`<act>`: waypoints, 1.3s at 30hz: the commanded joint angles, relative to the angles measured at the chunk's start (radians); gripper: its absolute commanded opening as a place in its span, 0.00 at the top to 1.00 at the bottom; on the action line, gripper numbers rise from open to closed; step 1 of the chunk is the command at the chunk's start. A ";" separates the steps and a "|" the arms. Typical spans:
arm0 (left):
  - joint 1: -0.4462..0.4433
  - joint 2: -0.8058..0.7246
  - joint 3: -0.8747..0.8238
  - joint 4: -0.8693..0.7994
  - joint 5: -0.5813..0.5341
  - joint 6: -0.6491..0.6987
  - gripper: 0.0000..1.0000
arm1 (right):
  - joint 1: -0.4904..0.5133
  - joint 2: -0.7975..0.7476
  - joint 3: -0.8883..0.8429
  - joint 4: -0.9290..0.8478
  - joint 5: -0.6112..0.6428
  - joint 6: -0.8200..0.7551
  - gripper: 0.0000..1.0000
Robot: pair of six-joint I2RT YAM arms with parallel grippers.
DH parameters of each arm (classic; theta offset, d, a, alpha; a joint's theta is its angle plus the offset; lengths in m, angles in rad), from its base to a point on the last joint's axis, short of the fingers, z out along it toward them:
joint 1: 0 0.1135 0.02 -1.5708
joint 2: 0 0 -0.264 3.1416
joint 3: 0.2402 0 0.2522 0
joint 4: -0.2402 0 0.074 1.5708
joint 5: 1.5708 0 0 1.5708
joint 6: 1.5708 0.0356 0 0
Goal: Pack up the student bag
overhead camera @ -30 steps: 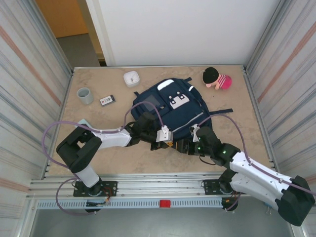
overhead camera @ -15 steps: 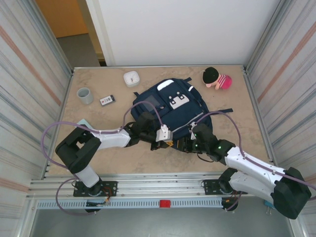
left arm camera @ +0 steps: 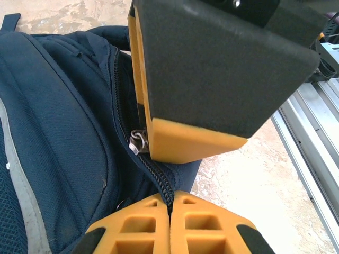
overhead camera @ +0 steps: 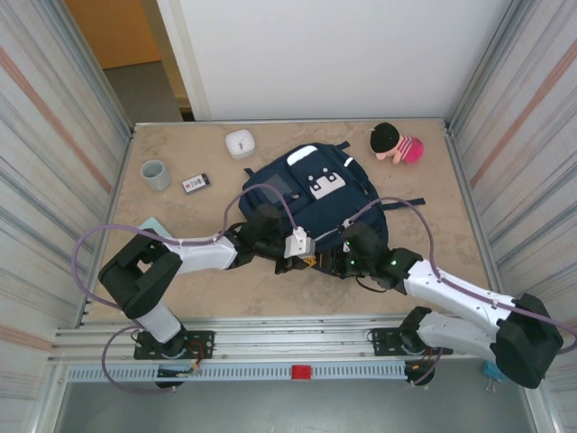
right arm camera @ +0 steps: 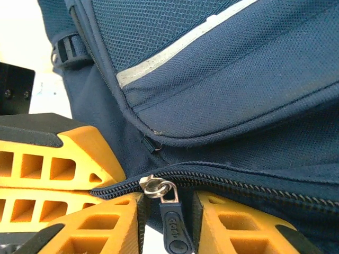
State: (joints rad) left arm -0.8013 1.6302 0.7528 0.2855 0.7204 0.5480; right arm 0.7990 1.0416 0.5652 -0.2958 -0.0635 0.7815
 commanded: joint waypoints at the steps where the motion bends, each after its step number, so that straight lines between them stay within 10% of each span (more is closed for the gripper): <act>1: -0.006 -0.068 0.000 0.046 0.061 -0.014 1.00 | 0.015 0.040 0.051 -0.073 0.097 -0.011 0.77; 9: -0.006 -0.085 -0.013 0.006 -0.003 -0.005 1.00 | 0.037 0.049 0.130 -0.230 0.234 0.008 0.91; 23: -0.006 -0.091 -0.026 0.037 -0.004 -0.019 1.00 | 0.031 0.136 0.137 -0.046 -0.012 -0.034 0.71; 34: -0.006 -0.095 -0.040 0.052 -0.012 -0.020 1.00 | 0.003 0.091 0.118 -0.064 0.007 -0.004 0.91; 39: -0.006 -0.095 -0.036 0.054 -0.015 -0.020 1.00 | 0.006 0.128 0.147 -0.124 0.024 -0.022 0.79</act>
State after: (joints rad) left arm -0.8005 1.5814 0.7155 0.2852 0.6605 0.5411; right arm 0.8062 1.1522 0.6838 -0.3904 -0.0681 0.7586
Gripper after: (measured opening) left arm 0.054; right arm 0.193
